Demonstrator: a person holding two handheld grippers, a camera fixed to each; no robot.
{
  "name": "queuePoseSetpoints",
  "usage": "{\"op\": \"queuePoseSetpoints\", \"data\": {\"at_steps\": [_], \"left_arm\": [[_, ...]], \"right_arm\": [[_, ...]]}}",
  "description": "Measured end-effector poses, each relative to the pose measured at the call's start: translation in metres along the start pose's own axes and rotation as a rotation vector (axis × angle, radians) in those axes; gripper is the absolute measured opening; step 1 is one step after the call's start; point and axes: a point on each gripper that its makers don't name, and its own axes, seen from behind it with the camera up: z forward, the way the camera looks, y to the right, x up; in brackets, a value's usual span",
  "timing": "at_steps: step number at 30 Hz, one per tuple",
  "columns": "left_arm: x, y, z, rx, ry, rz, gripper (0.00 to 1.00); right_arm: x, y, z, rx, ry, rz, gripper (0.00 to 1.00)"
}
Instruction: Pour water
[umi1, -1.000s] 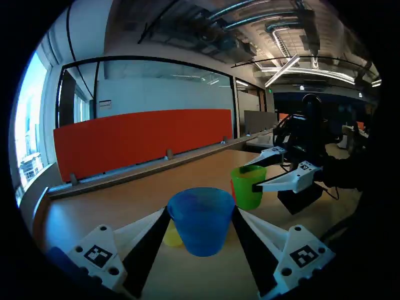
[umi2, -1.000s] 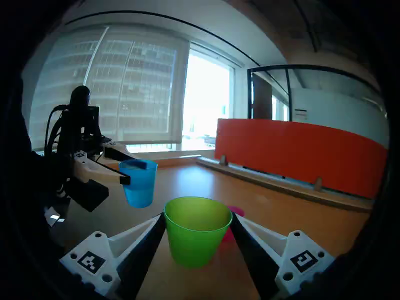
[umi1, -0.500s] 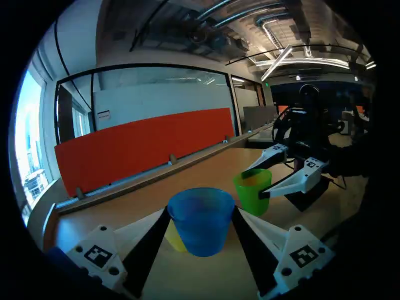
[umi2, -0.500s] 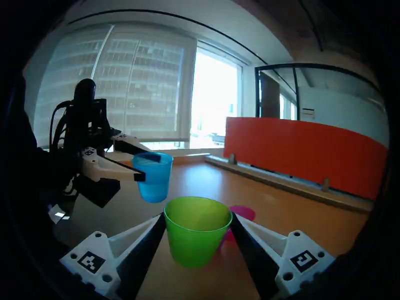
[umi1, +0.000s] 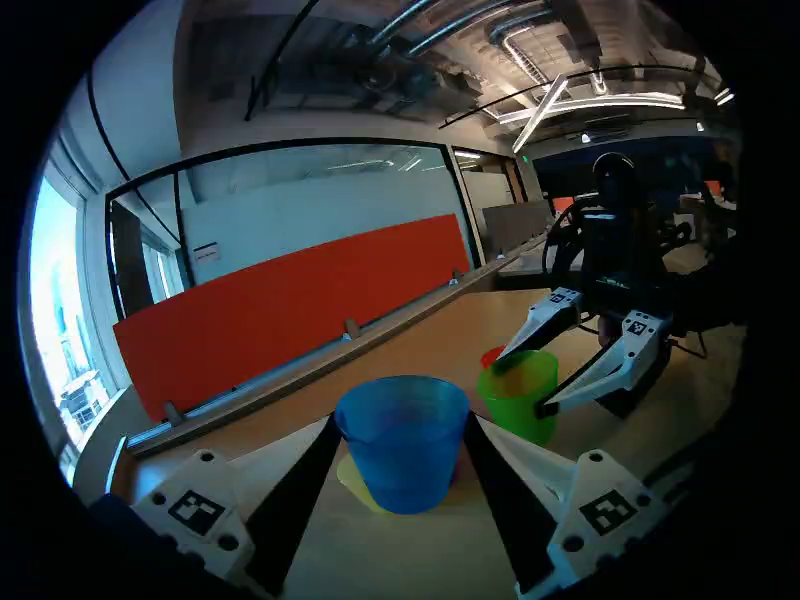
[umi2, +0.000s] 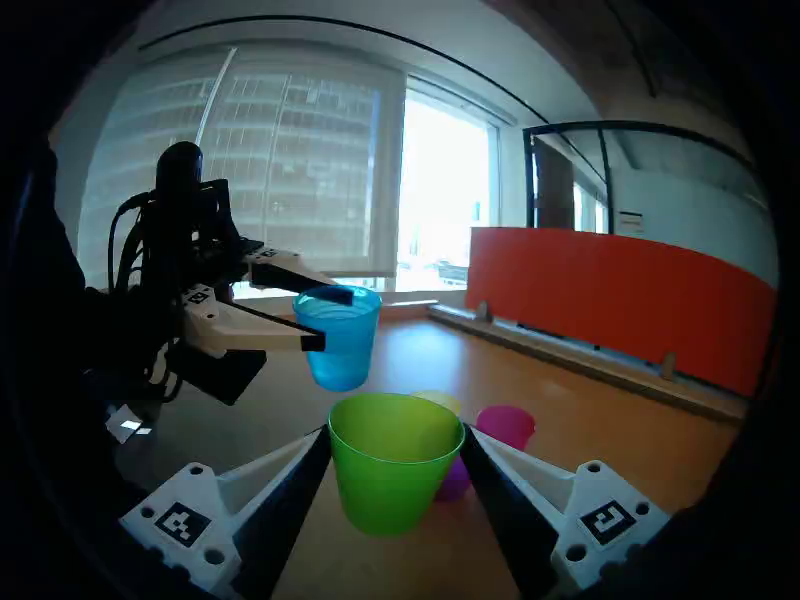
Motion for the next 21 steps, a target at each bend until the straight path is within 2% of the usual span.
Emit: {"op": "queuePoseSetpoints", "data": {"at_steps": [12, 21], "left_arm": [[0.002, -0.001, 0.006, 0.020, -0.010, 0.084, 0.87], [0.013, -0.005, 0.007, 0.033, 0.002, 0.153, 0.87]], "right_arm": [[-0.005, -0.014, 0.007, 0.031, -0.012, -0.005, 0.94], [-0.005, -0.022, 0.014, 0.052, -0.010, -0.004, 0.94]]}}
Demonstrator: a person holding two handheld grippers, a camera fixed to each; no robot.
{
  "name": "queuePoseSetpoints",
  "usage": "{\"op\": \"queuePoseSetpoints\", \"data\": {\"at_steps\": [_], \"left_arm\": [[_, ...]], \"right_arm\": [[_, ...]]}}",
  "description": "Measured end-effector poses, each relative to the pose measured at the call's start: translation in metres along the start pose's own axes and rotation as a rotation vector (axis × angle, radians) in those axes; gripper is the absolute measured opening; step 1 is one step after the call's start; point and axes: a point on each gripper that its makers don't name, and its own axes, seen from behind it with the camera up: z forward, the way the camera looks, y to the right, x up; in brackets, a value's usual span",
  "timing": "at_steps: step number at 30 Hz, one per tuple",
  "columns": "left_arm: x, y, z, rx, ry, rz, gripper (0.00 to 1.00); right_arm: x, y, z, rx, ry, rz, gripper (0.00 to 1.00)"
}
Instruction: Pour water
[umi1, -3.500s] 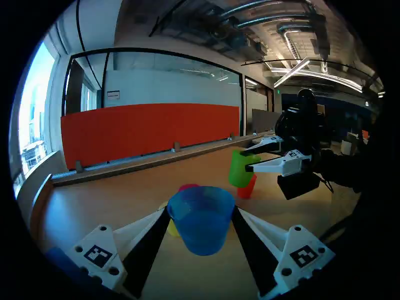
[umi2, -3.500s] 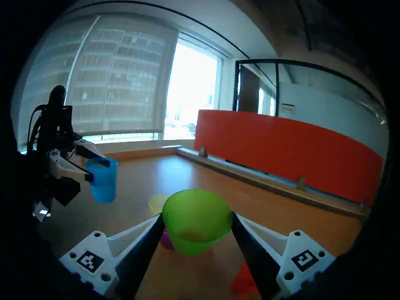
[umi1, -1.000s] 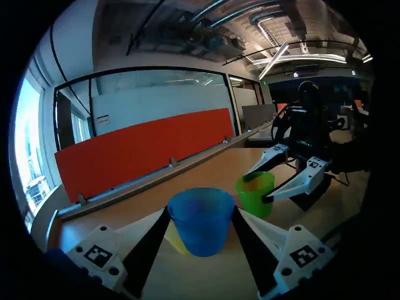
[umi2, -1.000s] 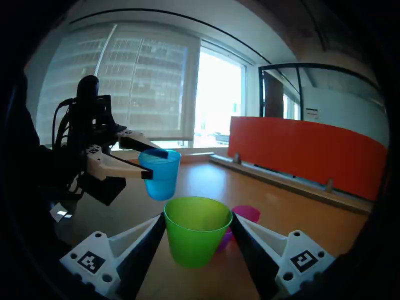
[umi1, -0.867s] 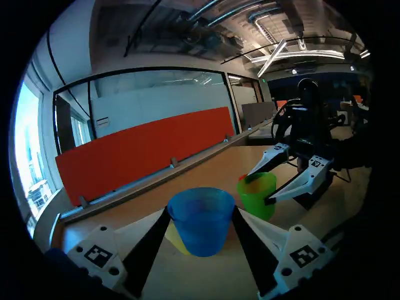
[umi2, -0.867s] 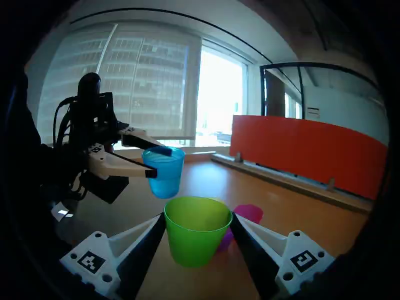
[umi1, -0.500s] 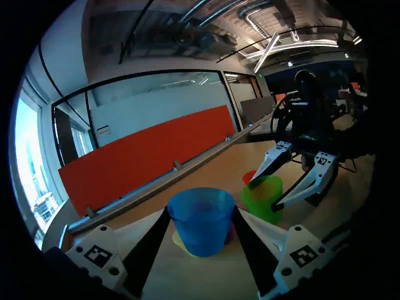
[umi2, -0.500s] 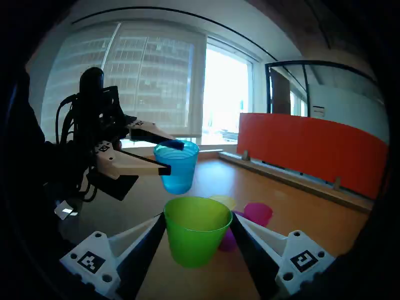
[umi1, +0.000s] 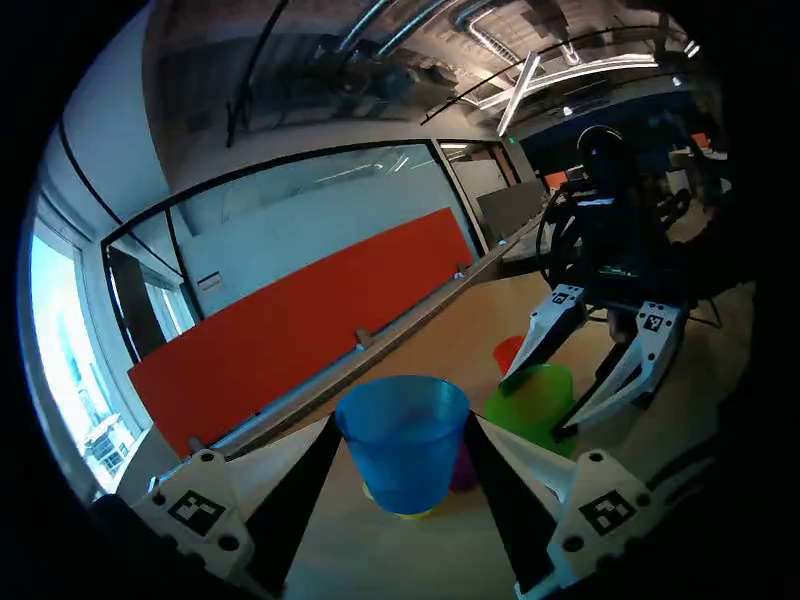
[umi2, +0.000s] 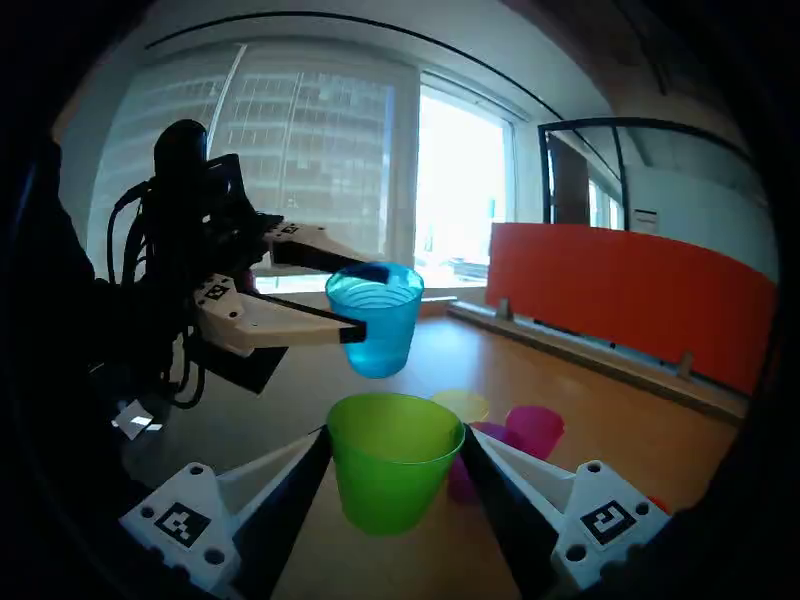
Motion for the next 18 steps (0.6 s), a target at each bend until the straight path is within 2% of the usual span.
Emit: {"op": "queuePoseSetpoints", "data": {"at_steps": [6, 18], "left_arm": [[0.002, 0.004, 0.000, -0.012, 0.006, 0.034, 0.87], [0.012, 0.002, -0.001, -0.011, 0.024, 0.115, 0.87]], "right_arm": [[0.000, -0.002, 0.002, 0.009, 0.002, 0.001, 0.94], [0.003, -0.010, 0.005, 0.026, 0.002, -0.010, 0.94]]}}
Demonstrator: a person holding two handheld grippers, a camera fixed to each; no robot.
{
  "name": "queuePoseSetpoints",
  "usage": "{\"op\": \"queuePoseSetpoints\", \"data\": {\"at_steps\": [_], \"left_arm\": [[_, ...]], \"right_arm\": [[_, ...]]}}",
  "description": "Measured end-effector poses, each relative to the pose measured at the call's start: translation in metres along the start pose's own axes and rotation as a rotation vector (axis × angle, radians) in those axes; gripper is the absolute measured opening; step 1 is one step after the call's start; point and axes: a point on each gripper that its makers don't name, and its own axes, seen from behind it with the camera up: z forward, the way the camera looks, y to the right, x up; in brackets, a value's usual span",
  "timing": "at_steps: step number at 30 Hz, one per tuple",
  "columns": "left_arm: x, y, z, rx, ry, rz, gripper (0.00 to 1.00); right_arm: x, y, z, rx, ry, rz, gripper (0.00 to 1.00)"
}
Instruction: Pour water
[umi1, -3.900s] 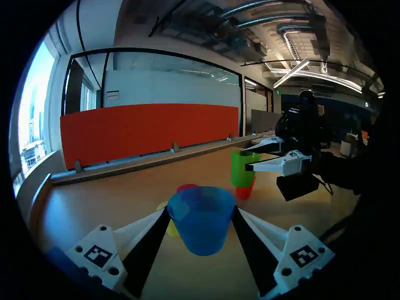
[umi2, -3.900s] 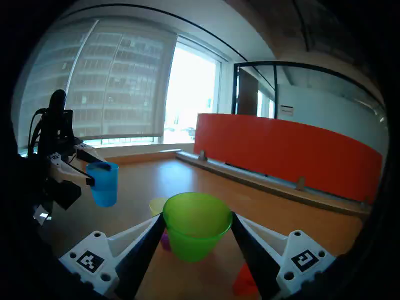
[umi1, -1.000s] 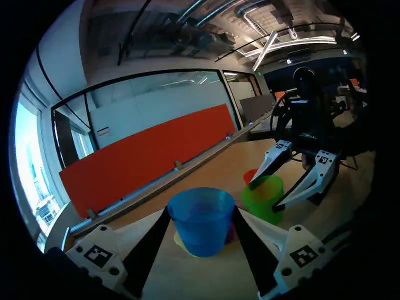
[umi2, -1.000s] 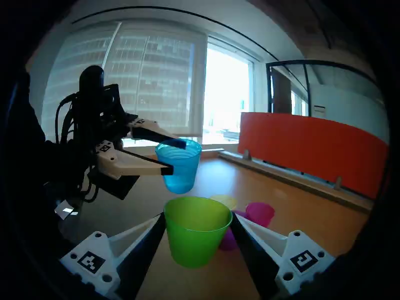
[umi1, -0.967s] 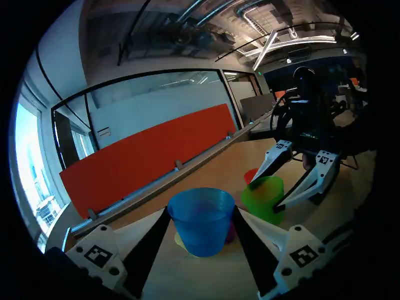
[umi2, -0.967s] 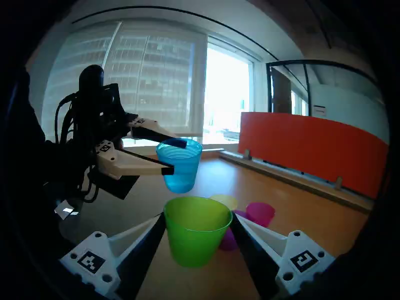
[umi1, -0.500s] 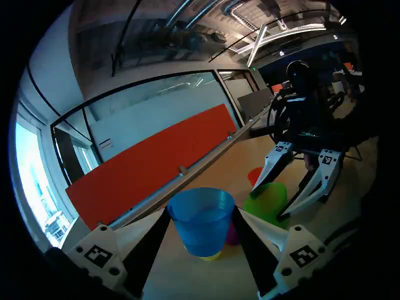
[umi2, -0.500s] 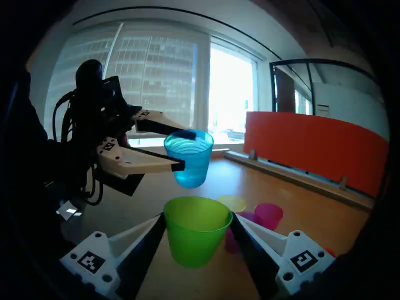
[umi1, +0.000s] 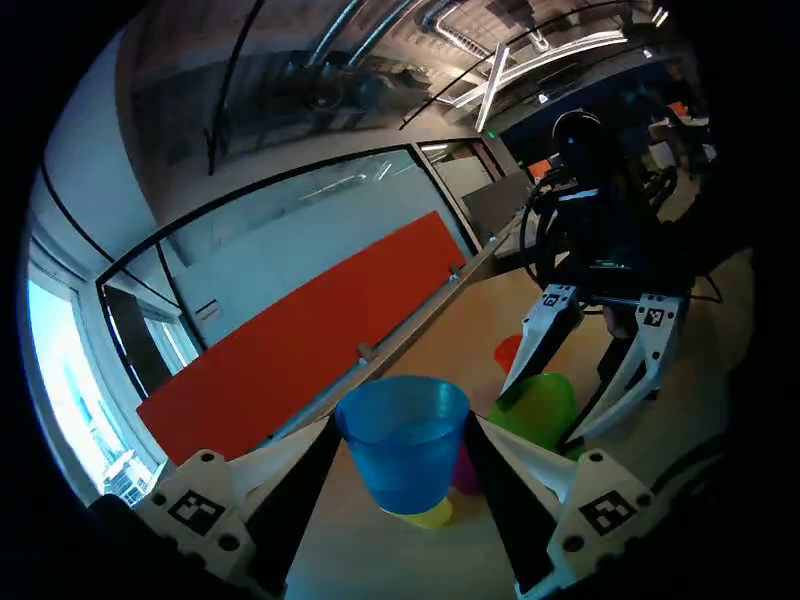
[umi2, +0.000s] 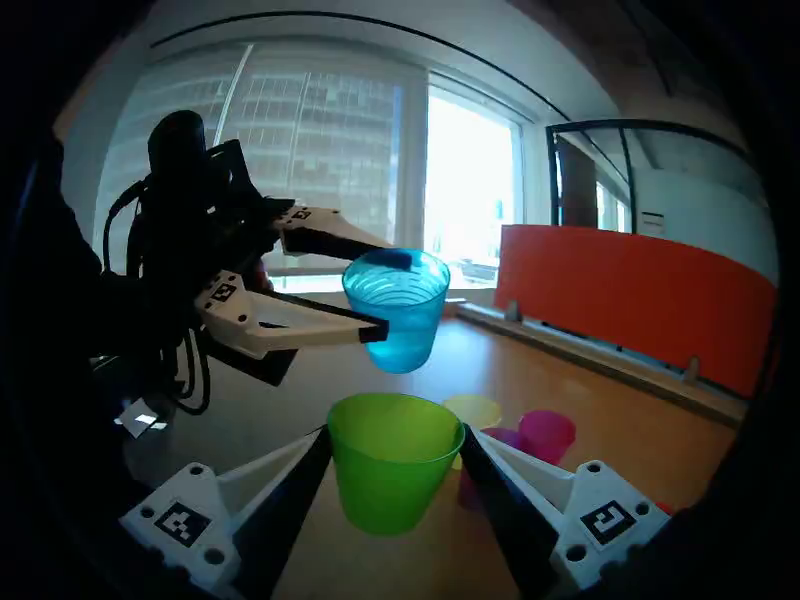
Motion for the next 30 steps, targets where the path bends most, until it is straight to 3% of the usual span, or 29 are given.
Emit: {"op": "queuePoseSetpoints", "data": {"at_steps": [9, 30], "left_arm": [[0.005, -0.001, 0.000, 0.003, -0.001, 0.073, 0.87], [0.016, 0.002, 0.002, 0.012, -0.001, 0.188, 0.87]], "right_arm": [[0.001, 0.000, 0.000, 0.000, 0.001, -0.003, 0.94], [0.001, -0.004, 0.001, 0.006, -0.002, -0.008, 0.94]]}}
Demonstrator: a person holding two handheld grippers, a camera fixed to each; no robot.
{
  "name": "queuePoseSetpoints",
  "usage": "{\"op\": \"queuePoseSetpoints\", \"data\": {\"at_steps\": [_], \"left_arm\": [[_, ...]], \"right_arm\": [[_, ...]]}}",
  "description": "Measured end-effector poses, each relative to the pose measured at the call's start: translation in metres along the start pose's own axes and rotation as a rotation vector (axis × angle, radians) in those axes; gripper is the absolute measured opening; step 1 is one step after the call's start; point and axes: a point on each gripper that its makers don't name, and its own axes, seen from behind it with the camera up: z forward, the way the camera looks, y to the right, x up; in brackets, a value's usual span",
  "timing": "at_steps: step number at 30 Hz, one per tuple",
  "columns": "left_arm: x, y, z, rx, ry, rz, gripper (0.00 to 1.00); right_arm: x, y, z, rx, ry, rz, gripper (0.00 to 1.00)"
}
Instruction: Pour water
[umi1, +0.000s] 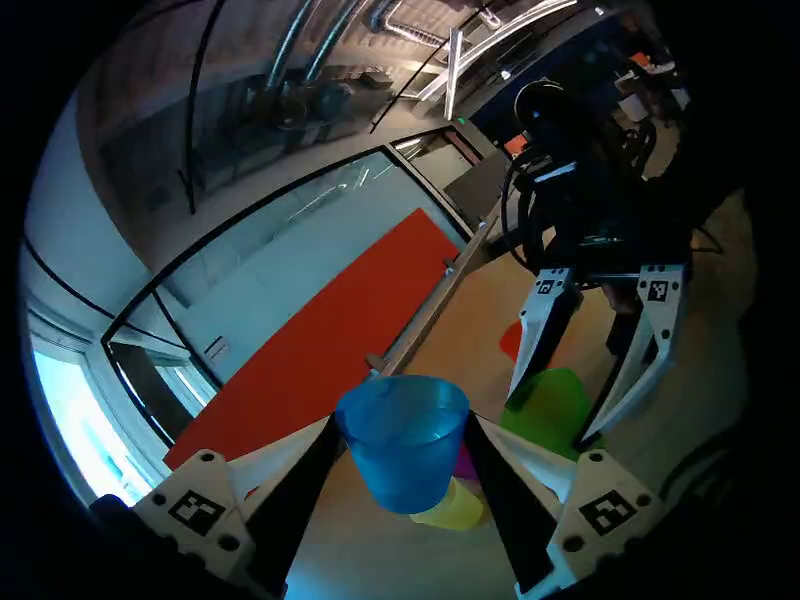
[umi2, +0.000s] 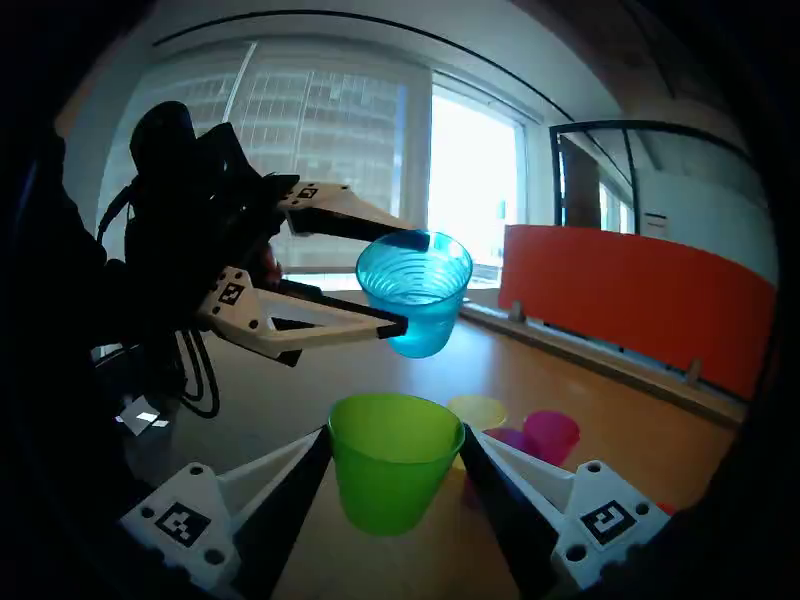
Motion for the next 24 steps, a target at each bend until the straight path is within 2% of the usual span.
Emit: {"op": "queuePoseSetpoints", "data": {"at_steps": [15, 24], "left_arm": [[0.0041, 0.0017, 0.0059, 0.000, -0.001, 0.099, 0.87], [0.0056, 0.0038, 0.0093, -0.004, 0.000, 0.131, 0.87]], "right_arm": [[0.0005, 0.0015, 0.0006, -0.004, -0.001, -0.003, 0.94], [0.0007, 0.0018, 0.0001, -0.004, 0.001, -0.002, 0.94]]}}
